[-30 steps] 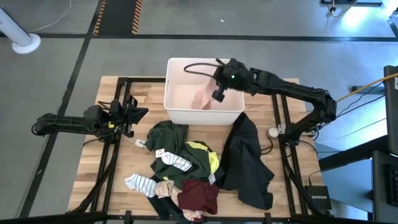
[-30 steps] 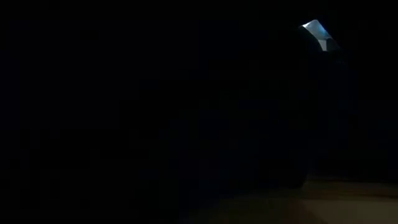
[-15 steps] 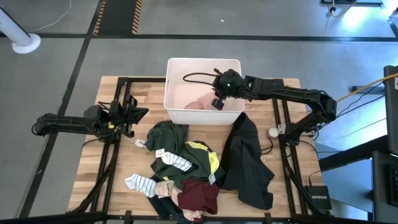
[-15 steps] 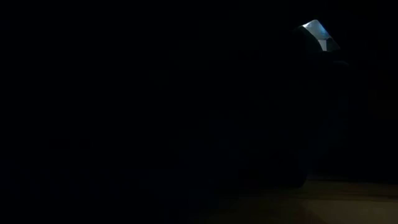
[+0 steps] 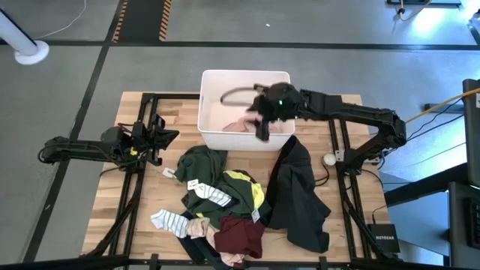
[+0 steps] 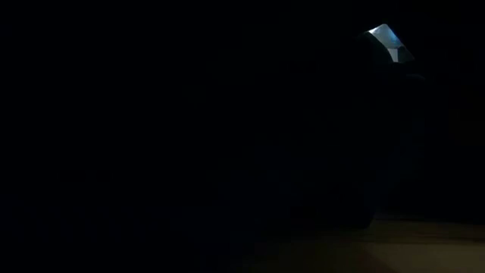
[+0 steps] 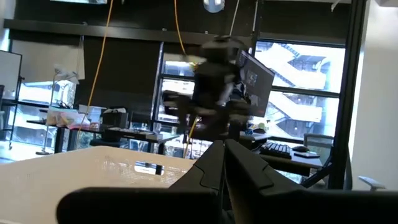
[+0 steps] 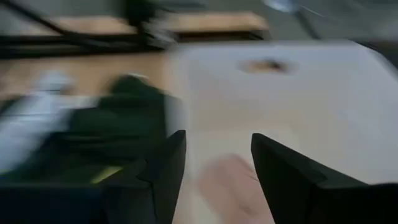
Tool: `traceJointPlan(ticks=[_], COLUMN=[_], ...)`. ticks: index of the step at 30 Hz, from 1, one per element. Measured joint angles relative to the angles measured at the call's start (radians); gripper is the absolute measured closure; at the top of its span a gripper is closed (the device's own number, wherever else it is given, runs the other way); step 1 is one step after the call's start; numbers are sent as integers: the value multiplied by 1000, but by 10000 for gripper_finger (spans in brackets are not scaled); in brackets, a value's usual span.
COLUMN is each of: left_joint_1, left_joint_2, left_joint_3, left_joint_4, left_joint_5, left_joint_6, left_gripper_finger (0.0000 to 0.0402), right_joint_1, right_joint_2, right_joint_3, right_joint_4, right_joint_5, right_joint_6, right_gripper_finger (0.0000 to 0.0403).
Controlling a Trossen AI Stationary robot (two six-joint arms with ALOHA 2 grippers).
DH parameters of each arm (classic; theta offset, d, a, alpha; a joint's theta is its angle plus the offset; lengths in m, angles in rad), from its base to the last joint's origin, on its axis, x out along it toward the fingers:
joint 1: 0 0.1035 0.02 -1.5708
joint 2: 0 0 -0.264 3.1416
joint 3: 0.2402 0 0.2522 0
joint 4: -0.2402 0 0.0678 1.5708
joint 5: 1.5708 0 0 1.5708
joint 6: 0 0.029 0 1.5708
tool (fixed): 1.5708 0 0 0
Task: Sort clothes
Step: Put the top white sock into the white bin
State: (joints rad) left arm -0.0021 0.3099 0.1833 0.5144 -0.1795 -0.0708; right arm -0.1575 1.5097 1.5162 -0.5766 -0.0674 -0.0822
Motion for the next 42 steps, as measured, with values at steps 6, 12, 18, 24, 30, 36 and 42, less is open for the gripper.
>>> traceJointPlan(ticks=[6, 12, 18, 24, 30, 36, 42], left_joint_1=[0, 0, 0, 0, 0, 0, 0], left_joint_2=[0, 0, 0, 0, 0, 0, 0], left_joint_3=[0, 0, 0, 0, 0, 0, 0], left_joint_4=[0, 9, 77, 71, 71, 70, 70], left_joint_5=[0, 0, 0, 0, 0, 0, 0], left_joint_6=[-7, -26, -36, -37, -35, -35, -38], left_gripper_finger=[393, 393, 393, 393, 393, 393, 393], right_joint_1=[211, 373, 464, 491, 491, 491, 491], right_joint_2=[14, 102, 232, 339, 394, 394, 394], right_joint_3=[-4, -7, -7, -8, -8, -7, -7], right_joint_4=[87, 126, 225, 289, 288, 291, 277], right_joint_5=[6, 88, 182, 172, 165, 200, 193], right_joint_6=[1, 46, 100, 195, 210, 209, 160], right_gripper_finger=[203, 203, 204, 204, 204, 227, 335])
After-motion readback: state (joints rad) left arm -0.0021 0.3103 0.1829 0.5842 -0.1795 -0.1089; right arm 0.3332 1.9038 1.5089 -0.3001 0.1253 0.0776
